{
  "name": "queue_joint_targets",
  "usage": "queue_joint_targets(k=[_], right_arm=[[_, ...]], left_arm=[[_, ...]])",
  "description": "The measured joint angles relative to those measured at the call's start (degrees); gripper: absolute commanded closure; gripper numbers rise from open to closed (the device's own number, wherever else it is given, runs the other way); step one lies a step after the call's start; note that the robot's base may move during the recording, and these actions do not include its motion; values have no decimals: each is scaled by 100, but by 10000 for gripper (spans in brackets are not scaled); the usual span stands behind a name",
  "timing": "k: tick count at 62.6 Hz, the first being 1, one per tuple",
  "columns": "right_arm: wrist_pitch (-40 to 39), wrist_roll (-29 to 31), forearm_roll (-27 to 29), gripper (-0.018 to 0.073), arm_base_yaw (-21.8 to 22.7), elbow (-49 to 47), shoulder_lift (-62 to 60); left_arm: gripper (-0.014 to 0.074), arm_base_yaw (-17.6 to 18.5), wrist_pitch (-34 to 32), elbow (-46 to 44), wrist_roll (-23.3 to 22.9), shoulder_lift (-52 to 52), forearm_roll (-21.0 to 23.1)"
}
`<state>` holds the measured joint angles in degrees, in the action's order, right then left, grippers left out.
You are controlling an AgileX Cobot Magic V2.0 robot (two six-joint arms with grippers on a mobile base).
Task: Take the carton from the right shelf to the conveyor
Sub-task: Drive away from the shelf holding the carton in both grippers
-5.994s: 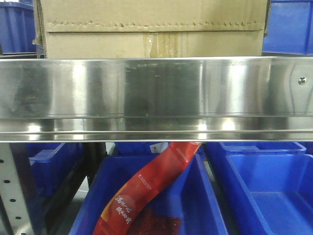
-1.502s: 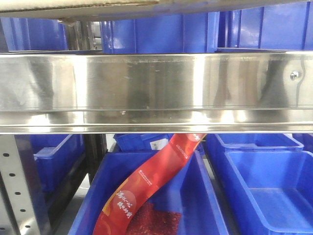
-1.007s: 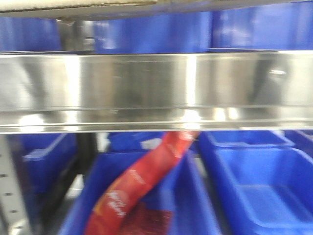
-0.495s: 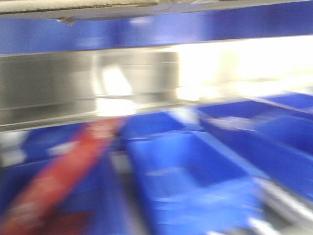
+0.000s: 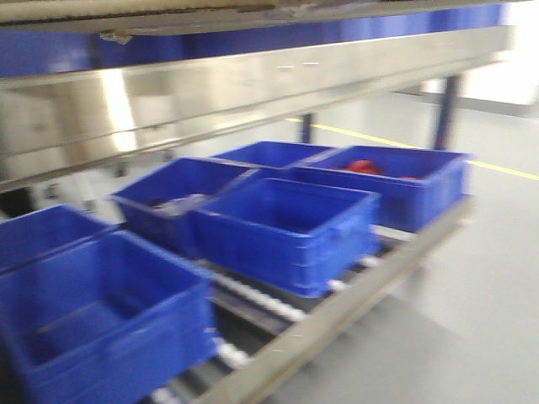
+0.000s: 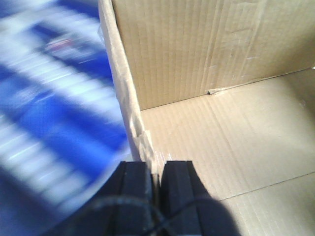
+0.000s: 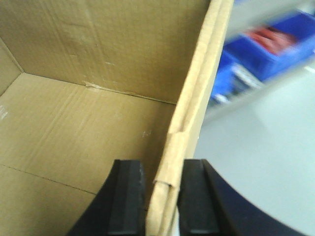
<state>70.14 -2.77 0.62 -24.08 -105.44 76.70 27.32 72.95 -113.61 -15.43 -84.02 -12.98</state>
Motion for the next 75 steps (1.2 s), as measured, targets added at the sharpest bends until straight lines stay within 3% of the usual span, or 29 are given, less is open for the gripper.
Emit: queue_joint_targets(k=[75], right_arm=[[-4, 0, 0, 627, 0, 0, 0]], left_arm=[[614, 0, 0, 0, 0, 0, 0]])
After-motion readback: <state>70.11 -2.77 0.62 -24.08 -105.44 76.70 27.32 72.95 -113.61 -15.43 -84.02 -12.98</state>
